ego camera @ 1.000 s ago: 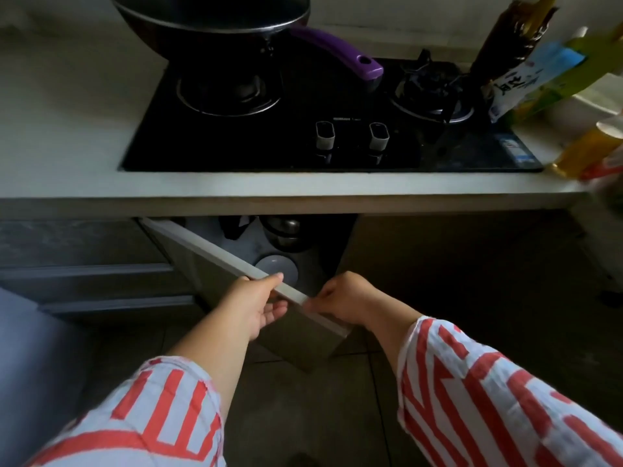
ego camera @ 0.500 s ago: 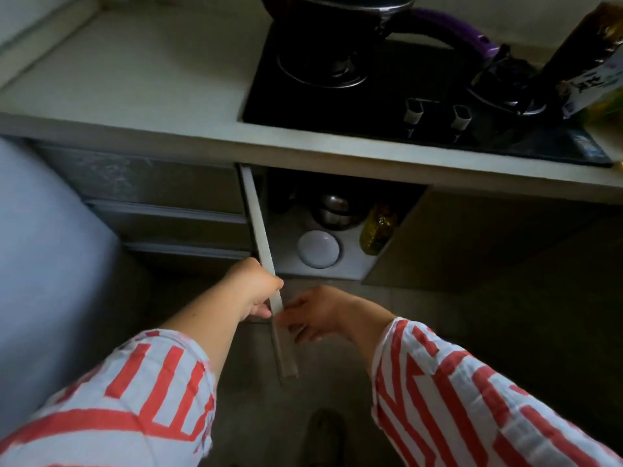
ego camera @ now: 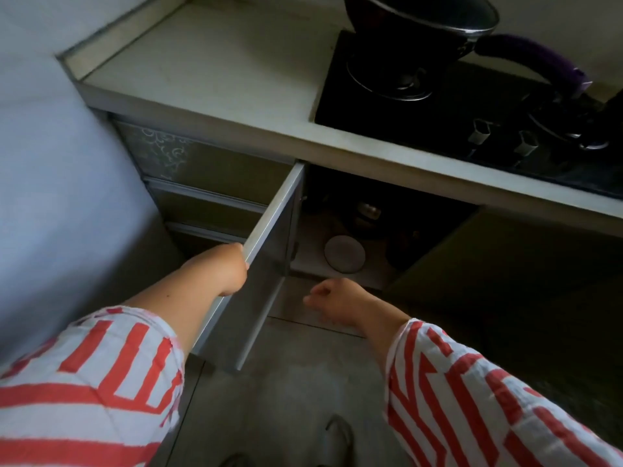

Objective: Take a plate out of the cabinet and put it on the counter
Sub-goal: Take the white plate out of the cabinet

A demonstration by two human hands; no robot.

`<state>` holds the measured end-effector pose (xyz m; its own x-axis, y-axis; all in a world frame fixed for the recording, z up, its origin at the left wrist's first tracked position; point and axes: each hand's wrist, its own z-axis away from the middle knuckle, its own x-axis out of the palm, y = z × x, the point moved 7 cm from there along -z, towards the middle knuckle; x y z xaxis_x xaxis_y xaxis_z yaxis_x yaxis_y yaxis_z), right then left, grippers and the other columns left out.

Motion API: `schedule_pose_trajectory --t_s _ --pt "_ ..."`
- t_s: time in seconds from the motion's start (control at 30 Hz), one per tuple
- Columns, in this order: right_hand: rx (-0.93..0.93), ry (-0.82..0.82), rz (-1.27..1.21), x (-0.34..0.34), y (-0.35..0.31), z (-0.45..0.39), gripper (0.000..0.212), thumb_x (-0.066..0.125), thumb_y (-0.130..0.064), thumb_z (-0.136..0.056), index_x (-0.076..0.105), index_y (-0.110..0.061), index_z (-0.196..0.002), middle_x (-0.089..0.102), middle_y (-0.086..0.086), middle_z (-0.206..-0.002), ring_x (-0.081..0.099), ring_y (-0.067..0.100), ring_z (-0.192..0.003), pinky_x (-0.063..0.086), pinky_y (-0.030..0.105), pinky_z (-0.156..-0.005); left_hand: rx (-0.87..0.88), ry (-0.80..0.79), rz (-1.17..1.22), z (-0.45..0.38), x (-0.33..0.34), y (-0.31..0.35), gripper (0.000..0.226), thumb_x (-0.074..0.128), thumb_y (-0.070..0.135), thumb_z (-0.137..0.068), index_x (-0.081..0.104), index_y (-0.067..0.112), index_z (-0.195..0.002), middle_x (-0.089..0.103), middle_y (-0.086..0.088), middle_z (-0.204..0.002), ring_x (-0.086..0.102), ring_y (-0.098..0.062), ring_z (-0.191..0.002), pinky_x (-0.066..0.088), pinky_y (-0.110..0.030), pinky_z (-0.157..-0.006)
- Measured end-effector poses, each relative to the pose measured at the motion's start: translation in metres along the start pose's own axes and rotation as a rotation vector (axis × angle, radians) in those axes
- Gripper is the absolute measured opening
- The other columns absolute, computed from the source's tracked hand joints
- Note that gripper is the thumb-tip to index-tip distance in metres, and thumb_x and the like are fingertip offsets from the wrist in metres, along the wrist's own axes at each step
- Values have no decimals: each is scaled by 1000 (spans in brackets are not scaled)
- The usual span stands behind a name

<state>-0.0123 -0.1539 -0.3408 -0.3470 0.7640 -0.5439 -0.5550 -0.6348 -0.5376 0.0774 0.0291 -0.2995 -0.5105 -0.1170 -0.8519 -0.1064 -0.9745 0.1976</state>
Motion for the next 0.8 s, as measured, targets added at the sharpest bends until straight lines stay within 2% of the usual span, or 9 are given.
schedule_pose_trajectory --t_s 0.17,0.23,0.3,0.37,0.43,0.53,0.63,0.73,0.8 --pt "-1 10 23 -14 6 -7 27 63 -40 -85 69 -23 -104 59 -12 -75 61 13 -82 42 19 -54 -70 -61 -16 -1 4 7 43 41 17 -94 42 4 -135 58 -18 -125 58 -33 -110 47 -37 -89" --pt "3 14 20 -26 12 -10 32 64 -41 -84 67 -22 -110 61 -8 -87 61 13 -85 43 19 -59 -167 -51 6 2 1 11 60 46 18 -91 22 17 -147 50 -15 -133 55 -32 -112 49 -41 -87" --pt "-2 36 56 -43 22 -13 37 63 -42 -85 65 -22 -115 62 -5 -99 59 12 -90 43 19 -70 -147 164 19 6 -16 28 67 49 27 -87 18 25 -146 41 -12 -141 45 -33 -122 45 -45 -91" --pt "-4 55 84 -62 35 -16 38 61 -43 -86 65 -21 -117 64 -2 -103 58 12 -91 43 22 -76 -23 367 73 10 -29 58 58 49 29 -86 30 21 -141 42 -10 -140 42 -33 -124 42 -44 -93" --pt "0 56 85 -81 52 -20 37 60 -42 -87 66 -20 -116 66 0 -102 61 15 -92 49 28 -82 61 404 162 7 -26 89 49 49 27 -87 42 22 -135 44 -7 -140 42 -30 -125 41 -42 -96" --pt "29 76 42 -110 81 -26 35 58 -39 -89 65 -18 -116 68 6 -115 65 22 -104 51 34 -91 93 345 248 -9 -8 128 40 49 27 -88 52 25 -127 50 -1 -135 48 -24 -121 43 -36 -92" --pt "56 115 27 -133 108 -32 33 57 -36 -91 65 -16 -115 68 8 -109 64 23 -101 51 34 -91 90 223 330 -29 17 154 37 50 25 -88 55 24 -125 54 -1 -131 53 -22 -117 45 -32 -87" --pt "116 130 -15 -147 132 -41 33 56 -33 -92 64 -13 -117 67 12 -118 63 28 -109 50 34 -91 51 61 399 -51 45 167 36 50 26 -87 57 23 -122 59 -2 -127 58 -22 -110 46 -30 -85" --pt "155 149 -44 -153 142 -50 32 56 -29 -91 66 -10 -114 68 14 -118 63 30 -109 48 30 -83 13 -16 445 -66 58 169 35 50 27 -87 57 23 -121 60 -3 -126 59 -22 -107 46 -29 -83"
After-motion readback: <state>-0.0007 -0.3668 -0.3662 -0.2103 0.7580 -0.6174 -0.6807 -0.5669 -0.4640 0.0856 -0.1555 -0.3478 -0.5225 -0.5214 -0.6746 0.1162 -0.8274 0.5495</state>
